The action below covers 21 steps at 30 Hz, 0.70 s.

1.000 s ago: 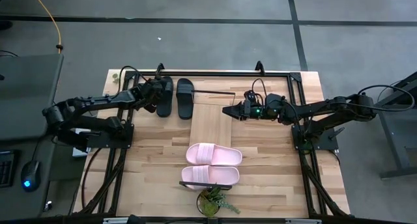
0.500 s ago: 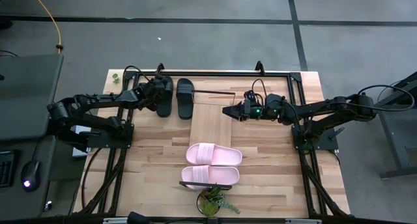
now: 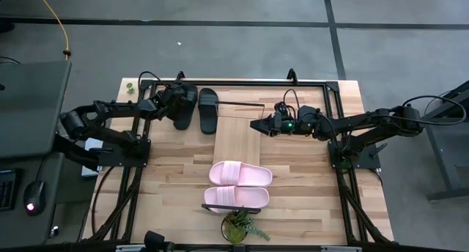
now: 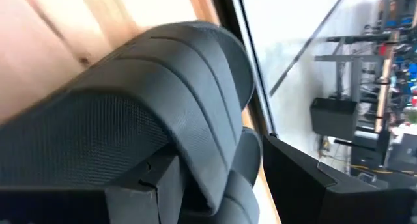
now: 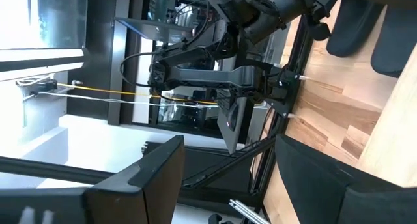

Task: Pick and place slides into the shelf
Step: Put the left black slides on the shelf

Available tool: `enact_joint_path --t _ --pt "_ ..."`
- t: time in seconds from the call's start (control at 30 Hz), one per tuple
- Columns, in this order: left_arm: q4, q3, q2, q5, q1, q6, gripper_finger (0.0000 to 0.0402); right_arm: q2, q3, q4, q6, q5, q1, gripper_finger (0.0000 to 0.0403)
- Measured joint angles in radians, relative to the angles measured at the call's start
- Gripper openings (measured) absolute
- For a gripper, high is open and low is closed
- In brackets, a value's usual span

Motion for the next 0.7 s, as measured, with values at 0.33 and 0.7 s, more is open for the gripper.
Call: enact_joint_path --t 0.33,0.7 --pt "0.026 0.000 0.054 0.028 -0.002 -0.004 0.0161 0.000 0.000 -0.003 0.000 0.000 0.000 0.0231" --pt "0.045 0.000 0.054 0.026 -0.001 -0.005 0.0009 0.000 0.000 -0.011 0.000 0.019 0.000 0.0231"
